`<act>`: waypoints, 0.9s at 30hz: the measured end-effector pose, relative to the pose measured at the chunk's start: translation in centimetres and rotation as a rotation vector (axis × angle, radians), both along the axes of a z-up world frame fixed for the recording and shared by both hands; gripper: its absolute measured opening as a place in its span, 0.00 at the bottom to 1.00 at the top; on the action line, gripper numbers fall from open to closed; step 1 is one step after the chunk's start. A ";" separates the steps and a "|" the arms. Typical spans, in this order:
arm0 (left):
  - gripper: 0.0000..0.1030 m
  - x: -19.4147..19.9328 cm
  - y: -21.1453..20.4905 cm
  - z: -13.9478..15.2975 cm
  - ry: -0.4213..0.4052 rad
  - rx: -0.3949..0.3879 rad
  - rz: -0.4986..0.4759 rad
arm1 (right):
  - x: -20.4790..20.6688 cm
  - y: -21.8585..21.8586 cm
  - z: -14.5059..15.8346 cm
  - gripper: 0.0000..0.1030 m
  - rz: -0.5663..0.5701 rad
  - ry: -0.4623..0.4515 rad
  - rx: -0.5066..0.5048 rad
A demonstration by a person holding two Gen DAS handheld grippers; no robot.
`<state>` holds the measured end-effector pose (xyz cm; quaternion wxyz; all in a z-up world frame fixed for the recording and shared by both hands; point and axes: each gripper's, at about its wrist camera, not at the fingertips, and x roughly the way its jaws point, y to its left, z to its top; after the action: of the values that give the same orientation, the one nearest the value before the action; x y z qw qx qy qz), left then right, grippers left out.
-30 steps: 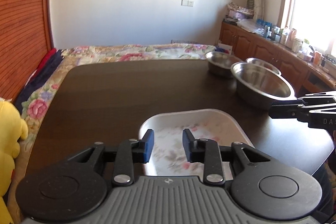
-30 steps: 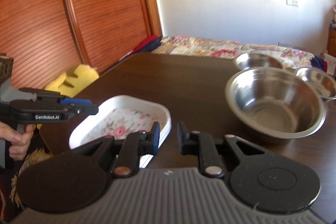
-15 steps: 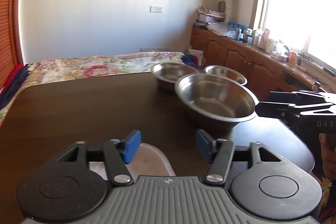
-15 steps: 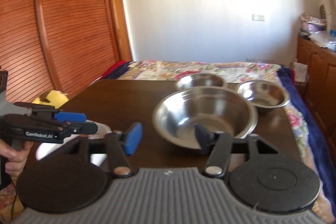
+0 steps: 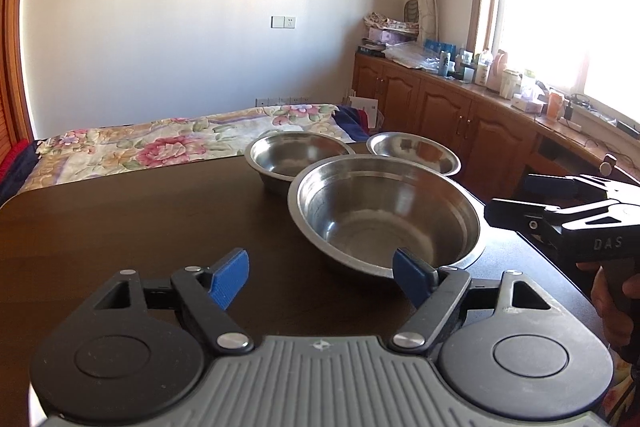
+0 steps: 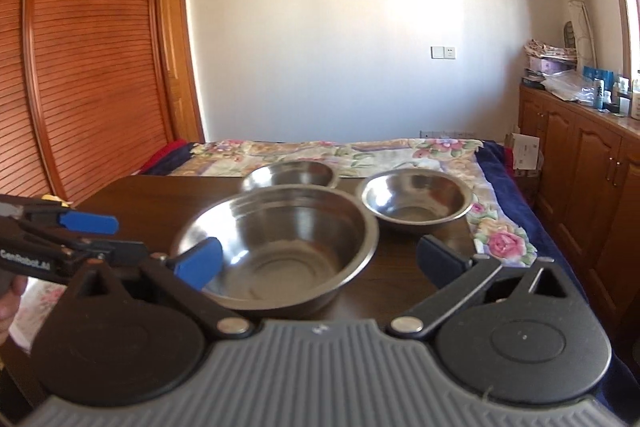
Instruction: Organize plates and bowls
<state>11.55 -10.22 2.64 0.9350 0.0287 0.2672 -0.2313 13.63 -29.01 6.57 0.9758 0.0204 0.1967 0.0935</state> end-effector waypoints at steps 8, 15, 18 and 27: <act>0.79 1.7 -1.3 -0.2 0.007 0.015 0.019 | 1.9 -1.2 -0.8 1.00 -0.006 0.014 0.007; 0.66 3.1 -2.3 -0.7 0.046 0.007 0.028 | 3.7 -2.1 -1.4 1.00 0.027 0.039 0.037; 0.59 3.7 -2.3 -1.1 0.072 0.000 0.037 | 4.2 -2.4 -1.6 0.90 0.037 0.055 0.044; 0.44 4.8 -2.5 -1.4 0.100 -0.029 0.052 | 5.9 -2.9 -2.2 0.51 0.055 0.135 0.105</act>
<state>16.34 -12.75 1.28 0.9265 -0.0034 0.3111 -0.2118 19.49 -31.92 4.33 0.9549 0.0724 0.2572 0.1291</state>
